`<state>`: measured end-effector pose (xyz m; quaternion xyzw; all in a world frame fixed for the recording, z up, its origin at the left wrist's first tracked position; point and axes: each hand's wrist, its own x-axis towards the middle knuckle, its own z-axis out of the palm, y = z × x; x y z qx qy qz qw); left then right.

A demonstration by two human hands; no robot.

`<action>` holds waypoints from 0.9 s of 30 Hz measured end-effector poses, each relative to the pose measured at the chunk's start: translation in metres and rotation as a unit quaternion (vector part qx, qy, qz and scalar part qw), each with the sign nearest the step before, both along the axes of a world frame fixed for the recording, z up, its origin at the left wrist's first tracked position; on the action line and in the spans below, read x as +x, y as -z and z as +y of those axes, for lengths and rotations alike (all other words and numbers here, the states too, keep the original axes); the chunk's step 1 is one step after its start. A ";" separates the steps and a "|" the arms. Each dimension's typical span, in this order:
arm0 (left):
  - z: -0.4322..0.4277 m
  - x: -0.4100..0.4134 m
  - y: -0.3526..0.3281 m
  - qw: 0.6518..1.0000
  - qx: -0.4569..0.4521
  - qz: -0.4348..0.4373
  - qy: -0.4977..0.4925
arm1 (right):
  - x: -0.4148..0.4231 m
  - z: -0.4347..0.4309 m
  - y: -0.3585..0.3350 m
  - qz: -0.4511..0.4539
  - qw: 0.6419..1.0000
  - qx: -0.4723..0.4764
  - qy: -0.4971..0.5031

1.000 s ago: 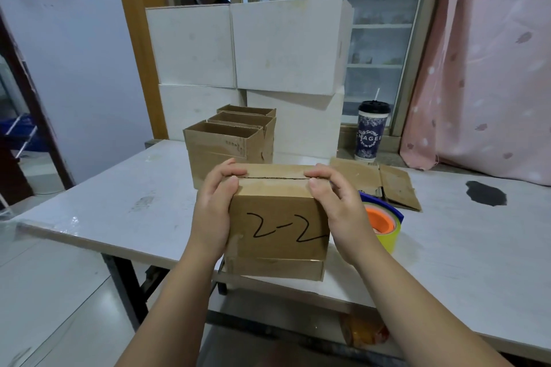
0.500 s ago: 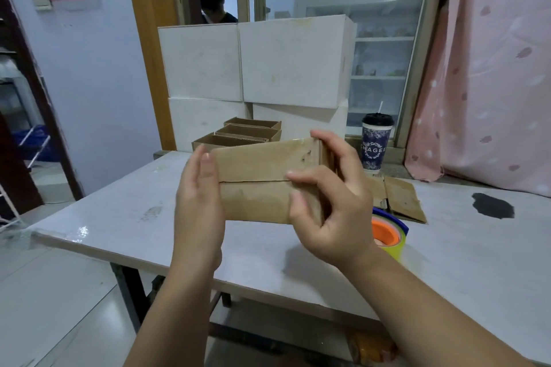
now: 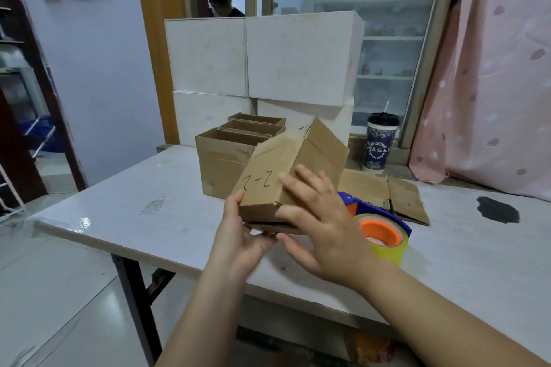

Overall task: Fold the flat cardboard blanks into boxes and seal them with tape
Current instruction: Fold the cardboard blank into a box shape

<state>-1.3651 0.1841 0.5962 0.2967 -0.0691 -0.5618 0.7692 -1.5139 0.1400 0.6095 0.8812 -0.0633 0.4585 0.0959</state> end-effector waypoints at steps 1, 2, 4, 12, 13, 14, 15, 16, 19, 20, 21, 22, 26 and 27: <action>-0.003 -0.002 0.005 1.000 -0.003 -0.005 -0.017 | -0.001 0.003 0.005 -0.029 0.993 0.116 -0.013; -0.005 -0.003 0.010 0.999 -0.006 -0.021 -0.032 | 0.000 0.008 0.007 -0.070 0.971 0.227 -0.019; -0.008 -0.007 0.019 0.995 -0.014 -0.071 -0.065 | 0.004 0.016 0.008 -0.149 0.905 0.398 -0.012; -0.014 -0.009 0.051 0.989 -0.075 -0.084 -0.093 | 0.002 -0.007 0.008 -0.206 0.836 0.506 0.053; -0.015 -0.008 0.054 0.989 -0.088 -0.079 -0.087 | 0.000 -0.012 0.007 -0.211 0.831 0.512 0.054; -0.015 -0.009 0.056 0.989 -0.100 -0.073 -0.078 | -0.001 -0.015 0.007 -0.212 0.822 0.526 0.056; -0.014 -0.009 0.056 0.989 -0.109 -0.067 -0.071 | -0.002 -0.018 0.008 -0.210 0.815 0.537 0.060; -0.013 -0.007 0.057 0.989 -0.116 -0.064 -0.064 | -0.002 -0.019 0.011 -0.209 0.816 0.535 0.065; -0.011 0.002 0.057 0.993 -0.110 -0.031 -0.042 | -0.005 -0.018 0.019 -0.176 0.867 0.463 0.058; -0.011 0.005 0.056 0.996 -0.086 -0.018 -0.035 | -0.006 -0.018 0.021 -0.153 0.885 0.437 0.050; -0.012 0.009 0.056 0.997 -0.056 -0.029 -0.033 | -0.008 -0.018 0.023 -0.133 0.899 0.414 0.042; -0.012 0.012 0.053 0.997 -0.026 -0.071 -0.033 | -0.010 -0.020 0.024 -0.116 0.910 0.396 0.039; -0.010 0.025 0.045 0.941 0.077 -0.321 -0.080 | -0.021 -0.029 0.028 -0.057 0.925 0.373 0.037; -0.009 0.028 0.043 0.913 0.094 -0.383 -0.099 | -0.022 -0.031 0.029 -0.037 0.925 0.375 0.037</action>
